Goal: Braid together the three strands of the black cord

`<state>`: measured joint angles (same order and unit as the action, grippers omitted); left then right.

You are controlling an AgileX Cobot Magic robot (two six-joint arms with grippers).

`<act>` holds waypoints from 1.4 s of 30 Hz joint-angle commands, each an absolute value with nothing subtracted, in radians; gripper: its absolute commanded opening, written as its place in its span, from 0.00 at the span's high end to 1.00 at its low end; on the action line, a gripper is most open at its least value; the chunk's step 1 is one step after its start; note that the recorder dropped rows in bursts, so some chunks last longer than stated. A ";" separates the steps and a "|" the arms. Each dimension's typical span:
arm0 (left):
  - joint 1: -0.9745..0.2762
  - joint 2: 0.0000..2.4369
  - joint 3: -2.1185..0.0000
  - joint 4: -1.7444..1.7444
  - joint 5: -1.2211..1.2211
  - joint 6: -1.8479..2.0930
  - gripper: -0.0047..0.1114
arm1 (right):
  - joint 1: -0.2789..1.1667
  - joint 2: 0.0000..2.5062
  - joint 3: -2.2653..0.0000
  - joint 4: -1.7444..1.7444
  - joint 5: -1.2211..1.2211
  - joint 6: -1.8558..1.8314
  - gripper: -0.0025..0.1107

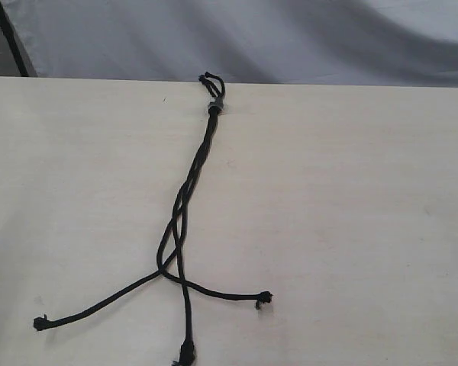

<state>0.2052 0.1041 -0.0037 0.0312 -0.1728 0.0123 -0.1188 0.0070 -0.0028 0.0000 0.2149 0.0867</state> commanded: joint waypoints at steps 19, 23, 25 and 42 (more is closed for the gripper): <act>0.232 0.000 0.000 -0.031 0.141 -0.034 0.96 | -0.126 0.000 0.000 0.000 0.216 0.080 0.98; 0.232 0.000 0.000 -0.031 0.143 -0.034 0.96 | -0.126 0.000 0.000 0.000 0.216 0.080 0.98; 0.232 0.000 0.000 -0.031 0.143 -0.034 0.96 | -0.126 0.000 0.000 0.000 0.216 0.080 0.98; 0.232 0.000 0.000 -0.031 0.141 -0.032 0.96 | -0.126 0.000 0.000 0.000 0.216 0.080 0.98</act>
<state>0.2305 0.0036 -0.0037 -0.0224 0.1382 -0.0295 -0.1199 0.0070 -0.0028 0.0000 0.2149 0.0867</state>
